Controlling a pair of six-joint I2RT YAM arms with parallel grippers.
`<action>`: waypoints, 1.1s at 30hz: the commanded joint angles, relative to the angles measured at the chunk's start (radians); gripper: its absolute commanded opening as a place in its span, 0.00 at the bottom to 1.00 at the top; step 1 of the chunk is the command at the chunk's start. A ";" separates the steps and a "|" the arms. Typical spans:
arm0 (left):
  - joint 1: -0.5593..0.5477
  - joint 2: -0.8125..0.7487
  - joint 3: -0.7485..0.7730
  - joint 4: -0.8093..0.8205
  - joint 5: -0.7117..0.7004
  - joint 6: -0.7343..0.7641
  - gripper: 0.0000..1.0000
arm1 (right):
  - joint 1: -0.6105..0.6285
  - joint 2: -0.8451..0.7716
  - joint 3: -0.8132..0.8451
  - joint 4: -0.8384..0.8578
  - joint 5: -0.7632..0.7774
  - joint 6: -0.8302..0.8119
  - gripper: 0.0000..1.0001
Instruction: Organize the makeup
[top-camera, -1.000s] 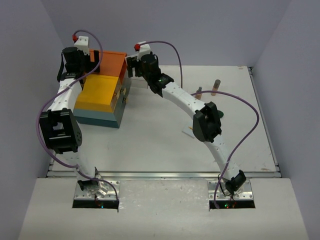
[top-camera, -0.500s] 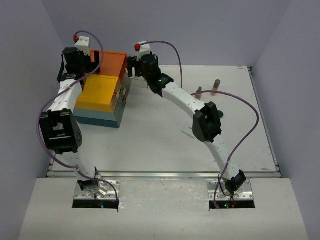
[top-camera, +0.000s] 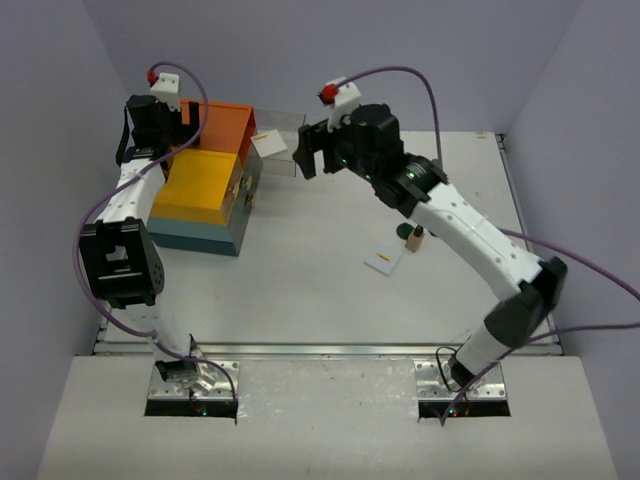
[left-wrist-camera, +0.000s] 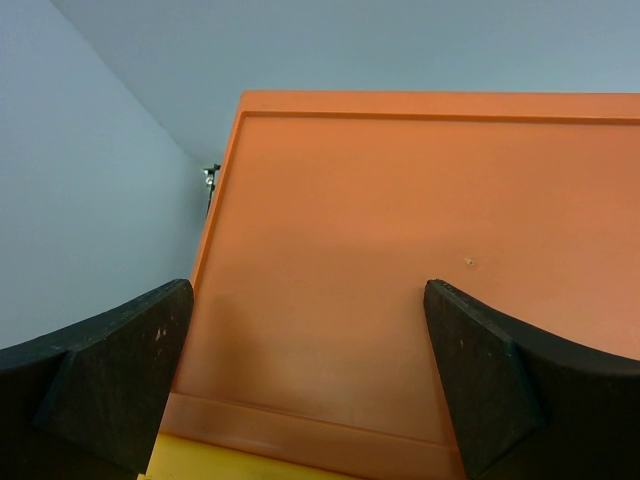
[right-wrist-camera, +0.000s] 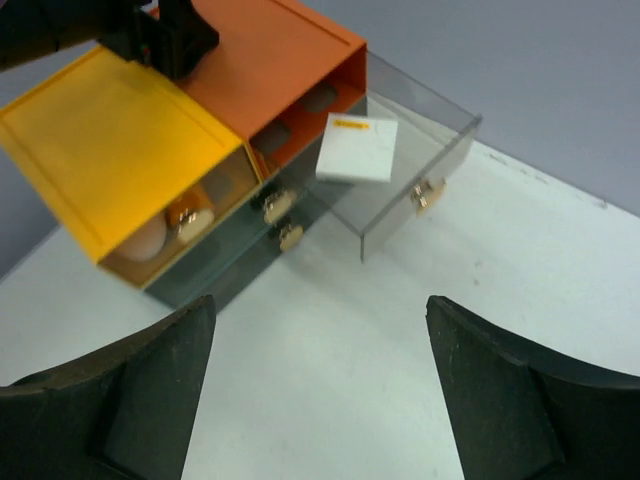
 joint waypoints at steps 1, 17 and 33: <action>-0.002 -0.003 -0.033 -0.082 -0.033 0.020 1.00 | 0.000 -0.171 -0.294 -0.202 0.088 0.022 0.88; -0.002 -0.013 -0.058 -0.083 -0.030 0.016 1.00 | 0.004 -0.177 -0.769 -0.204 0.507 1.009 0.99; -0.002 0.000 -0.082 -0.074 -0.039 0.026 1.00 | -0.059 0.086 -0.700 -0.216 0.570 1.078 0.99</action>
